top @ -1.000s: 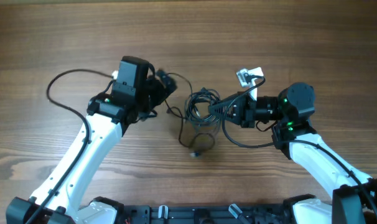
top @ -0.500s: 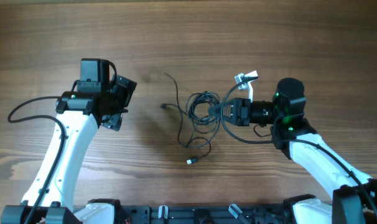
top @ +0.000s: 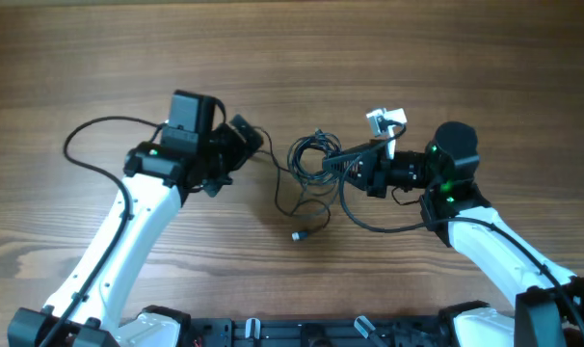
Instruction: Untangle cables
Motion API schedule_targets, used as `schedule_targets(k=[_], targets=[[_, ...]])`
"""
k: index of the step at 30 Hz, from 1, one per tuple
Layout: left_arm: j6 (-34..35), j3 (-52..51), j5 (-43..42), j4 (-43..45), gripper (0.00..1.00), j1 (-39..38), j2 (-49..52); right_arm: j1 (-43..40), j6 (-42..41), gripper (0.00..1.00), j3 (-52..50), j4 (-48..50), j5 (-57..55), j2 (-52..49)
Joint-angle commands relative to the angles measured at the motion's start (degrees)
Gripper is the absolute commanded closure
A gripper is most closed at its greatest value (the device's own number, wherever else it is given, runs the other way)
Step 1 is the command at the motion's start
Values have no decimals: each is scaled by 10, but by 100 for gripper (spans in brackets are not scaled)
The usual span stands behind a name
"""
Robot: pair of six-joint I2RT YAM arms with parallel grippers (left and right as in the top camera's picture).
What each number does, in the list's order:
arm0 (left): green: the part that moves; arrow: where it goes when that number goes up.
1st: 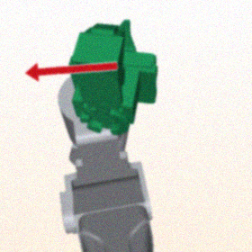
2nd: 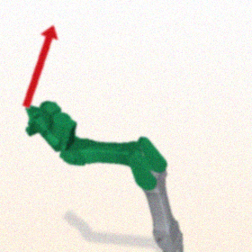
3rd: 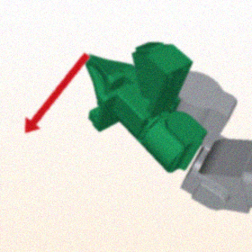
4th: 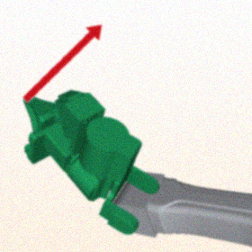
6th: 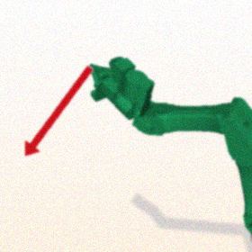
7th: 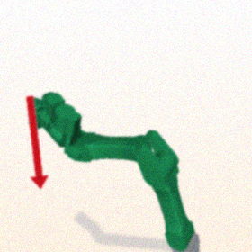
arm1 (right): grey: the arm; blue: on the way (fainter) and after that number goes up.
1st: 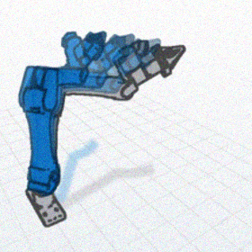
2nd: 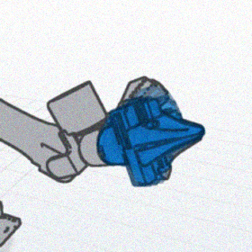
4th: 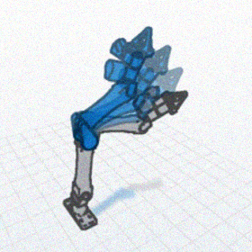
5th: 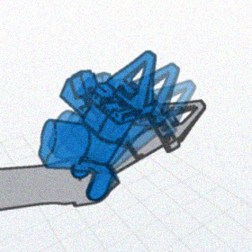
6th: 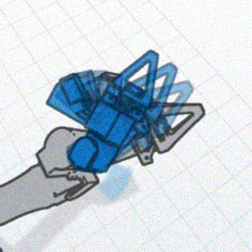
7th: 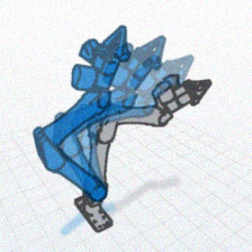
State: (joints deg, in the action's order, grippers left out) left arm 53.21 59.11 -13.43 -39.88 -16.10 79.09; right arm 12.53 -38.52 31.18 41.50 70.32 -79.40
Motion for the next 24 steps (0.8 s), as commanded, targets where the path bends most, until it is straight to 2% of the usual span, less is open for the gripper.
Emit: schedule_targets(k=[1,5,12,14,17,21,23,24], targets=[[-23,0,-7,14,0,-36,4,-1,-22,95,3,65,39,6],[-23,0,-8,13,1,-76,4,-2,-55,95,3,135,12,6],[-35,0,-12,11,24,-133,4,-2,-133,95,3,131,-166,6],[-35,0,-11,11,28,-141,4,-2,-168,96,3,132,-224,6],[-35,0,-12,11,29,-153,4,-2,-204,95,3,132,-297,6],[-36,0,-12,12,37,-167,4,-2,-203,95,3,122,-309,6],[-36,0,-11,12,36,-170,4,-2,-203,94,3,111,-301,6],[-36,0,-10,12,33,-170,4,-2,-200,94,3,106,-293,6]])
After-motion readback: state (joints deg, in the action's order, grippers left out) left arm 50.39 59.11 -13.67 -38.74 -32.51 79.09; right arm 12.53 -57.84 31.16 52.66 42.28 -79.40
